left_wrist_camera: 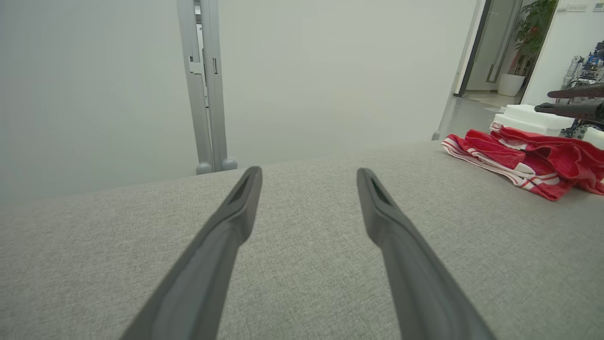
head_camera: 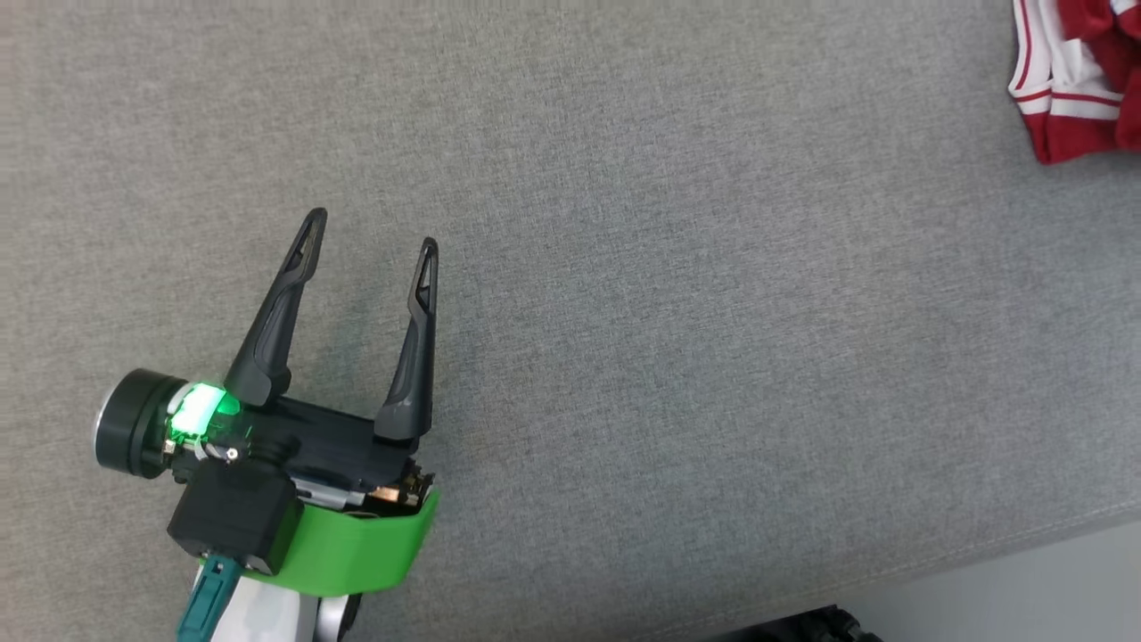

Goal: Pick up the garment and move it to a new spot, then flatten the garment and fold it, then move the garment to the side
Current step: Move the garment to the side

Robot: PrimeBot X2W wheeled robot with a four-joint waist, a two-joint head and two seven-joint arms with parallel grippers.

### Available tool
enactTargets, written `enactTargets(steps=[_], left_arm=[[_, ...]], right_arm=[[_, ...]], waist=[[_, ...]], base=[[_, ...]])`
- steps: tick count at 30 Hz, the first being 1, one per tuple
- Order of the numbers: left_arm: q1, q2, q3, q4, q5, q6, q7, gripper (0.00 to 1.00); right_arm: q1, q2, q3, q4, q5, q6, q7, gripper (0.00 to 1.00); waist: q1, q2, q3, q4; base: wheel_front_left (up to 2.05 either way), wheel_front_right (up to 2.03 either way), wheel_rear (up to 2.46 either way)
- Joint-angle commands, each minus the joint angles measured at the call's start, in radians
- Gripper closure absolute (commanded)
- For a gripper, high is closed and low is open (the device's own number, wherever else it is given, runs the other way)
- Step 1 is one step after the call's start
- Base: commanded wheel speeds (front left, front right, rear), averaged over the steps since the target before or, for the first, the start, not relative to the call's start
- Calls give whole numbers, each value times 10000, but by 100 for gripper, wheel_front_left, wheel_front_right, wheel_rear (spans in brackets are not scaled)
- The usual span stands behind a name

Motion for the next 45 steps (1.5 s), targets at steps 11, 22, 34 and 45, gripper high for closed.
enactTargets(steps=[11, 22, 34, 45], left_arm=[[610, -520, 479, 1649, -998, 416, -9, 0], [1475, -602, 695, 3192, -1601, 737, -14, 0], [2677, -594, 950, 3418, -1826, 925, -12, 0], [3772, -595, 1085, 2820, -1513, 374, -12, 0]], right_arm=[[3752, 3414, -2755, -1741, -701, -21, -59, 0], [7276, 6133, -4427, -3016, -1878, -21, -61, 0], [10006, 7093, -5073, -5190, -3048, -21, -61, 0], [11872, 7805, -5963, -7050, -3987, -19, -61, 0]], waist=[[0, 0, -2340, 1058], [0, 0, -4434, 1822], [0, 0, -5906, 2105], [0, 0, -6761, 2223]], base=[[0, 0, 0], [0, 0, 0], [0, 0, 0], [0, 0, 0]])
